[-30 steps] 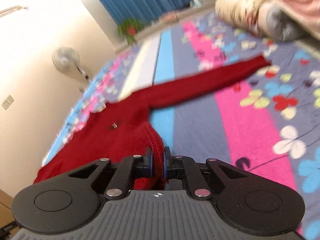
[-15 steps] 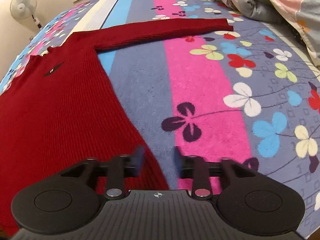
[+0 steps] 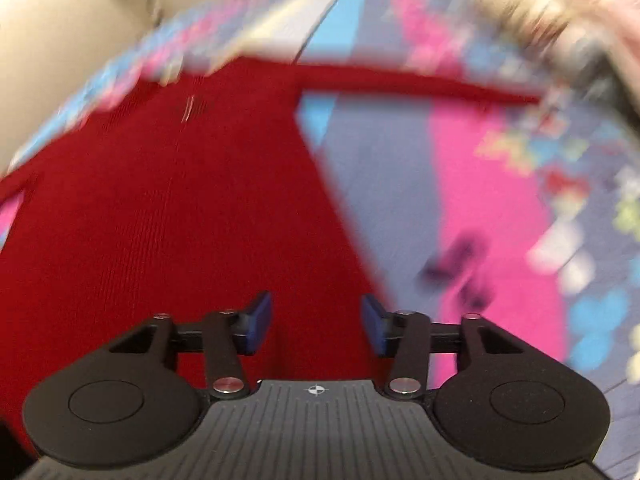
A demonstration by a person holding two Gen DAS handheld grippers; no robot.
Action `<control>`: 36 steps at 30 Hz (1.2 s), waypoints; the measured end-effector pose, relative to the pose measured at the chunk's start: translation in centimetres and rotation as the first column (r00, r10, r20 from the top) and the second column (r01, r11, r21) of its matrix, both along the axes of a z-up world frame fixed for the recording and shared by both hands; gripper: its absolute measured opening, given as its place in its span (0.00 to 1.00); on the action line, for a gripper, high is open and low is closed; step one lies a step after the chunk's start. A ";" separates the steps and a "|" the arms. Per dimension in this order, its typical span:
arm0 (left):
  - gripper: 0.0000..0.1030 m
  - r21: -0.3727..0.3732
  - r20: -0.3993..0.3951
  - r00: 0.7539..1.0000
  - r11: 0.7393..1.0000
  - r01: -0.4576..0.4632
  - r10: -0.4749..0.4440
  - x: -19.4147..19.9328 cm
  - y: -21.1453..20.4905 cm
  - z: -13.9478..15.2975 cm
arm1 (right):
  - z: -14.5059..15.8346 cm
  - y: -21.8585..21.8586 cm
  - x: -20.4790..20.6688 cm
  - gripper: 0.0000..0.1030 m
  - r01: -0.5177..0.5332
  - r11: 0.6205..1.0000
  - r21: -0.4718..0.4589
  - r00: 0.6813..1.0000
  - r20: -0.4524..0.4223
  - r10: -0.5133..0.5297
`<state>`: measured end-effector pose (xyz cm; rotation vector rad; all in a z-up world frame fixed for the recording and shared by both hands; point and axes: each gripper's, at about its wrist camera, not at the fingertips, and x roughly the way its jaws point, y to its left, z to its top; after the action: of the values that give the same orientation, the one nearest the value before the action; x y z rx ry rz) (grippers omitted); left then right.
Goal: Fold small clothes
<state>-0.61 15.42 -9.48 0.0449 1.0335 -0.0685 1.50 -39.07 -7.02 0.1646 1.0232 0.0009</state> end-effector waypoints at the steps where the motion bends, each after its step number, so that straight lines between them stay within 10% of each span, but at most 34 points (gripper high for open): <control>1: 0.46 0.008 0.035 0.999 1.000 -0.005 0.004 -0.1 0.0 0.6 | -1.1 0.3 0.2 0.52 -0.003 1.000 0.001 0.997 -0.075 0.003; 5: 0.66 -0.047 0.168 0.985 0.998 -0.044 0.051 -0.7 0.6 2.8 | 1.0 0.7 0.0 0.52 -0.014 1.000 0.027 0.999 0.030 0.013; 18: 0.81 0.040 0.429 0.903 0.999 -0.024 0.005 0.7 -2.8 8.5 | 5.0 0.4 0.0 0.52 0.019 0.999 0.051 0.947 0.319 -0.034; 36: 0.82 0.166 0.523 0.850 0.986 -0.031 -0.061 12.5 -1.0 12.2 | 5.9 1.1 1.0 0.51 0.061 0.997 0.037 0.908 0.413 -0.071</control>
<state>11.90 14.39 2.72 0.2162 0.4816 0.0194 2.48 -38.00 -1.10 0.2104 0.5915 -0.0130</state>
